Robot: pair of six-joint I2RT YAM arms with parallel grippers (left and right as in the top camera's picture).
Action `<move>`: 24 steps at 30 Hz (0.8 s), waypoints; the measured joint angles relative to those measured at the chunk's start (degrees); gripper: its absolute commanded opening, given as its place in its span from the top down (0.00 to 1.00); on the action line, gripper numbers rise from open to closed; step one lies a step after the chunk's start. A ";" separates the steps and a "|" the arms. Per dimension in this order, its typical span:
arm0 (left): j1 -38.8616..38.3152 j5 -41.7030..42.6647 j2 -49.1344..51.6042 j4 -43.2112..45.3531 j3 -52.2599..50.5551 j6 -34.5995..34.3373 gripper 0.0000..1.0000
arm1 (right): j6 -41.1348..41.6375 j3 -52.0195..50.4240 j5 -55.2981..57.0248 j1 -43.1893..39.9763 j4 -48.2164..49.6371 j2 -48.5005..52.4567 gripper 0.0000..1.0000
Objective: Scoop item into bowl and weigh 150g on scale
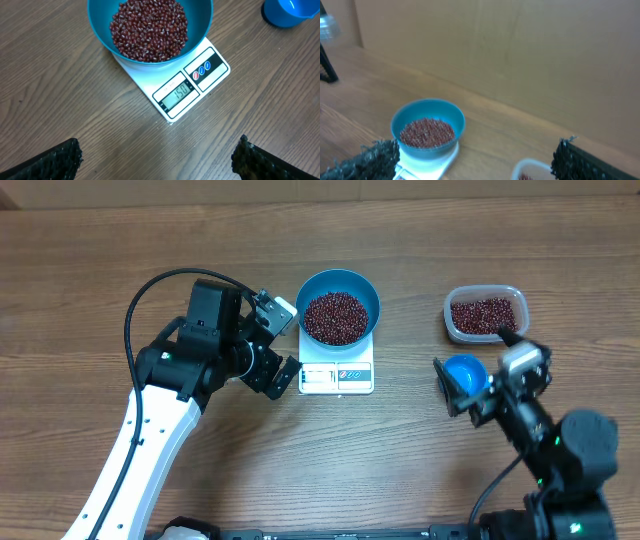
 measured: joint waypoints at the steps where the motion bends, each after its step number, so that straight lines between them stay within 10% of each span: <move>1: 0.00 0.00 0.00 -0.02 0.00 0.00 0.00 | 0.17 -3.41 0.04 -0.70 2.21 -2.91 0.00; 24: 0.00 0.00 0.00 -0.02 -0.04 0.00 0.00 | 12.04 -31.78 5.44 -1.88 12.09 -26.77 0.00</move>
